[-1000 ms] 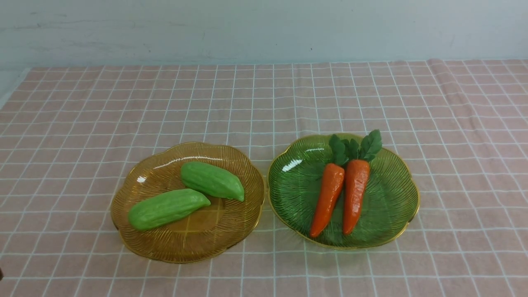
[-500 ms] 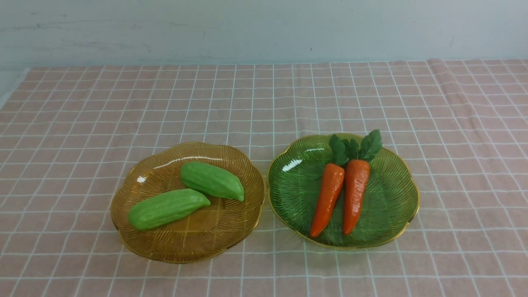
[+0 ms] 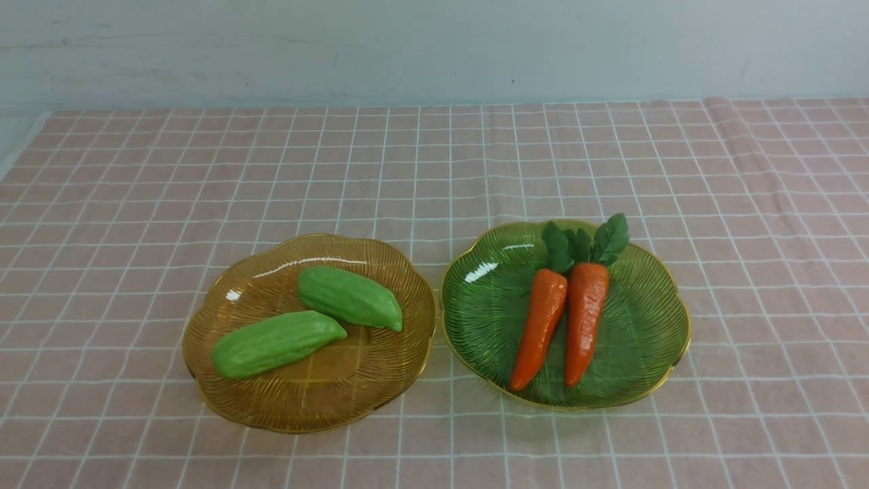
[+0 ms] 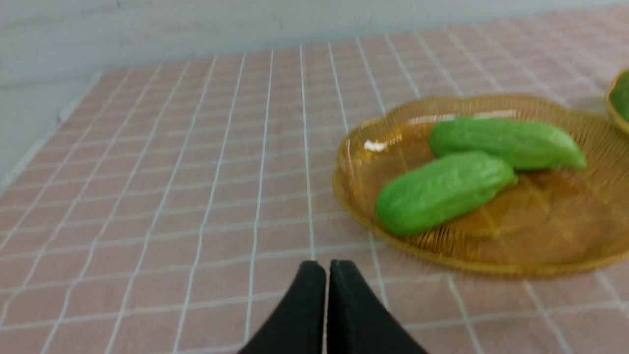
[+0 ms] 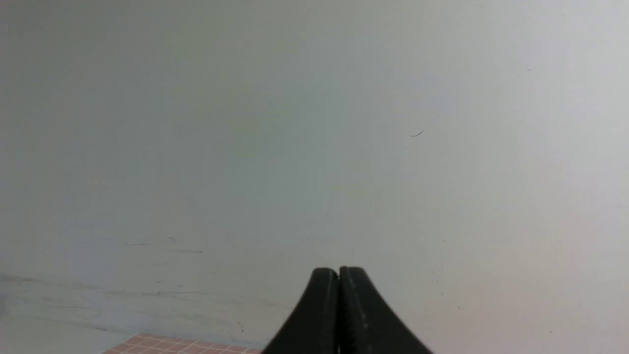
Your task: Put different types of vegetables on the plate.
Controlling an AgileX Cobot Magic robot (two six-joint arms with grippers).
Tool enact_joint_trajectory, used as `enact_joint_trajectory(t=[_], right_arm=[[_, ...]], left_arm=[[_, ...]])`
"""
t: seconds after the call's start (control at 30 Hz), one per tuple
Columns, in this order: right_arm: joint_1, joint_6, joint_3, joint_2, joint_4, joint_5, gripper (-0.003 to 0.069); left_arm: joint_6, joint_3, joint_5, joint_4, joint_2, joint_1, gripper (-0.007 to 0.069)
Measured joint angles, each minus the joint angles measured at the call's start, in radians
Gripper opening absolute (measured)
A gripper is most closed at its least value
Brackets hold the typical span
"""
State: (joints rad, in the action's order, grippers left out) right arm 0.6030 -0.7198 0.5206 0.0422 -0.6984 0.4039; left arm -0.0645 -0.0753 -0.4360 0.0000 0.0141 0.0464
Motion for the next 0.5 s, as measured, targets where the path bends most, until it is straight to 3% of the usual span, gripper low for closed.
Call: enact_joint_trajectory(t=[0.13,0.5], right_arm=[[0.000,0.000,0.000,0.000,0.000,0.000,-0.0015],[0.000,0.000,0.000,0.000,0.000,0.000,-0.0015]], left_arm=[[-0.044,0.096,0.017,0.005,0.000,-0.005,-0.0003],[-0.051,0.102,0.053,0.000,0.000,-0.006,-0.0003]])
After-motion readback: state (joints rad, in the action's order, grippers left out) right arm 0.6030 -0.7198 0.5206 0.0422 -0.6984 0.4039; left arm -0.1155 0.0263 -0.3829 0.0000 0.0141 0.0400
